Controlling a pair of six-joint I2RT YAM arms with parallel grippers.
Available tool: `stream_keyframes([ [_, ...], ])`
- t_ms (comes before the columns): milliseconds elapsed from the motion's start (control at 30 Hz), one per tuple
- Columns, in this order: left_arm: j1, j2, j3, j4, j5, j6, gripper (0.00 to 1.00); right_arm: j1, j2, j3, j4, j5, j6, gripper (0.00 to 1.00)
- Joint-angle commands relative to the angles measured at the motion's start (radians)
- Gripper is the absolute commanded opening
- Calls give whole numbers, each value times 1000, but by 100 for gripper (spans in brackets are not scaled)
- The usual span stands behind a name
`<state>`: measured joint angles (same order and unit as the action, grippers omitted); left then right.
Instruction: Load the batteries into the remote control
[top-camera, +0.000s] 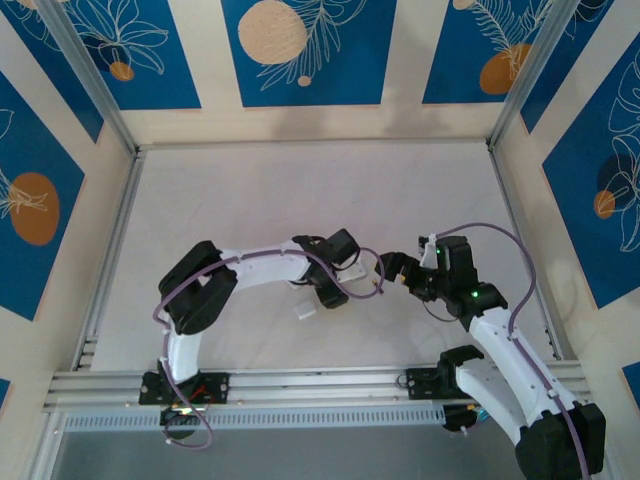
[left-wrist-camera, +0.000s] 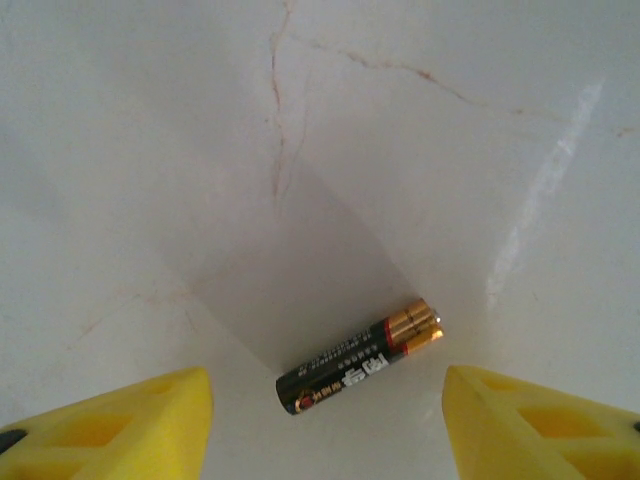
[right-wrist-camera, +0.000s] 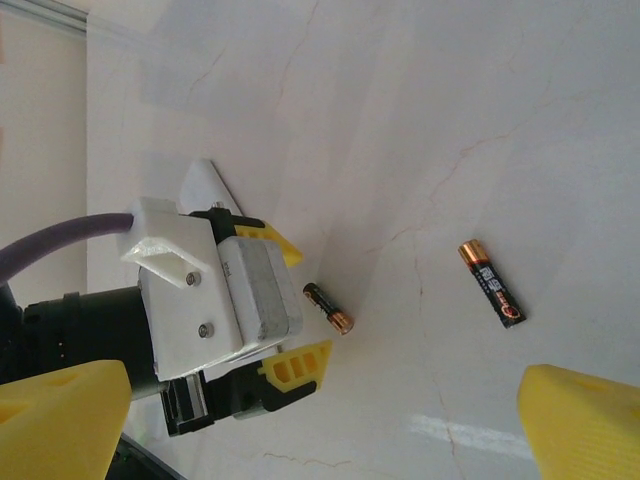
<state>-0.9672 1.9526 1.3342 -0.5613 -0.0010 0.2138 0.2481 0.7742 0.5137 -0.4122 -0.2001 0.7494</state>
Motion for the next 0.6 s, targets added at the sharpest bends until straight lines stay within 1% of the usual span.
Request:
stream_keyframes([
  [0,-15,28,31,-8,37,21,60,-2,-13,-4,-11,-39,-7,99],
  [67,-15,36,38,-4,53,17,60,-6,-14,-4,-11,-40,-6,99],
  [133,-15,45,47,-9,67,16,58,-13,-18,-4,-16,-42,-3,99],
  [233,-15,58,53,-16,80,16,57,-35,-50,4,-54,-8,12,100],
  [300,-15,61,51,-14,86,16,57,-68,-83,9,-93,18,24,99],
  [400,-14,65,51,-13,90,15,54,-143,-143,9,-151,42,43,99],
  [500,-13,70,51,-14,92,17,53,-236,-198,9,-193,21,47,99],
  [533,-13,72,51,-14,95,18,52,-264,-213,7,-201,4,45,99],
  [567,-13,75,52,-15,99,16,49,-293,-226,2,-202,-17,44,99],
])
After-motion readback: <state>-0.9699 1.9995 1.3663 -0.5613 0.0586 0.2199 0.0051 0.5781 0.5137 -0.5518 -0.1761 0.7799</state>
